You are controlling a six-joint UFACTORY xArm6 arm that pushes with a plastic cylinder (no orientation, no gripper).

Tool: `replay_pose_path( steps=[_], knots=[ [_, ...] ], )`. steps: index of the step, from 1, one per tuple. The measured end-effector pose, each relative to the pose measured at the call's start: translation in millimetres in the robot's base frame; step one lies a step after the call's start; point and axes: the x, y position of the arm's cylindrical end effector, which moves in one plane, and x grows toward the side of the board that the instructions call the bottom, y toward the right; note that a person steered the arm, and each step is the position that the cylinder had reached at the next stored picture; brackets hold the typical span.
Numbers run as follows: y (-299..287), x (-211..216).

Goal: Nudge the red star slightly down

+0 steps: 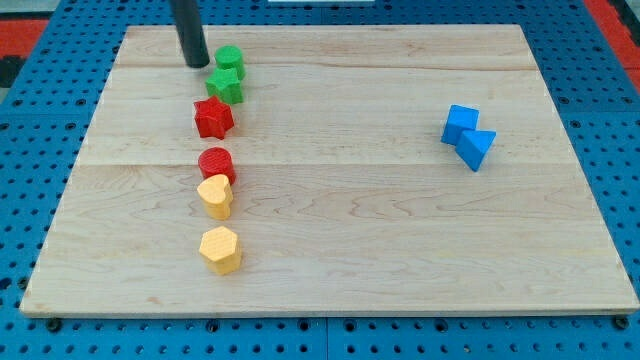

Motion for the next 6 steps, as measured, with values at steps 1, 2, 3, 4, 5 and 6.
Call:
replay_pose_path(
  steps=[1, 2, 3, 4, 5, 6],
  knots=[
    [1, 48],
    [2, 74],
    [9, 74],
    [5, 85],
    [7, 87],
    [-25, 125]
  ],
)
